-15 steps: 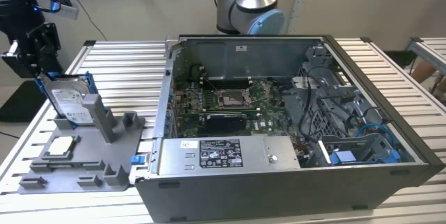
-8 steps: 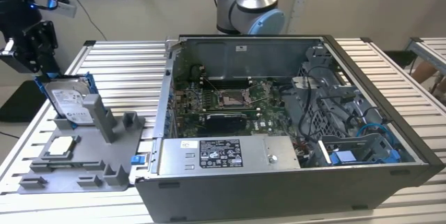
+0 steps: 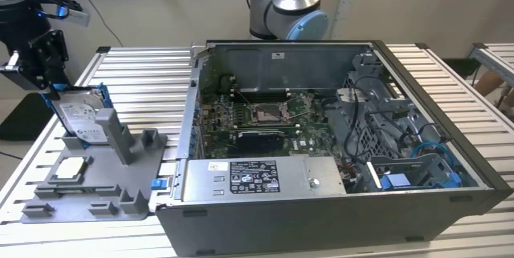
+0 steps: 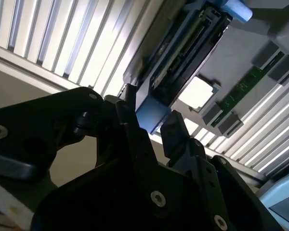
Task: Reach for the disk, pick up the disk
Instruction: 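Pick up the disk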
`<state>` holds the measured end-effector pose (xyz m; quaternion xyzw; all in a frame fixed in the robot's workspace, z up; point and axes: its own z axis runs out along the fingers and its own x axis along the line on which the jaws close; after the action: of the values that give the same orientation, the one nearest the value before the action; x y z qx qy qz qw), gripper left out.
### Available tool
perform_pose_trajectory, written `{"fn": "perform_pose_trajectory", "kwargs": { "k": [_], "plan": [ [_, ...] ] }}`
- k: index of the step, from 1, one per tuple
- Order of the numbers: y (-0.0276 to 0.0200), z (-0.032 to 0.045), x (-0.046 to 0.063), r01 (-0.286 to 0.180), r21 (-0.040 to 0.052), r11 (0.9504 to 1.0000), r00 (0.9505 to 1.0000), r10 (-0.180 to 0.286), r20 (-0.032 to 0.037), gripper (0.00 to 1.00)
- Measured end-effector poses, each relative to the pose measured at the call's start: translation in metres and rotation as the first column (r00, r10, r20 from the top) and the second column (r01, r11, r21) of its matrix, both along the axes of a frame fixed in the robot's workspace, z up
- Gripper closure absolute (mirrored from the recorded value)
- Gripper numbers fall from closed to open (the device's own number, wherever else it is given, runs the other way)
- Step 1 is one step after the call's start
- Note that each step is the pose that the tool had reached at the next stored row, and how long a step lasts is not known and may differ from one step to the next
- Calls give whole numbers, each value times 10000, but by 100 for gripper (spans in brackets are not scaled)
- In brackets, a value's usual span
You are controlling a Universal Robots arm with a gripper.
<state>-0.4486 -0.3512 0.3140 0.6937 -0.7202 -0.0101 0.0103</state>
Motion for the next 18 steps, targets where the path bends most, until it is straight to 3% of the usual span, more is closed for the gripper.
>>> {"fn": "perform_pose_trajectory", "kwargs": {
  "k": [18],
  "plan": [
    [-1, -328, 10, 0, 0, 10000, 10000, 0, 36, 0]
  ]
}}
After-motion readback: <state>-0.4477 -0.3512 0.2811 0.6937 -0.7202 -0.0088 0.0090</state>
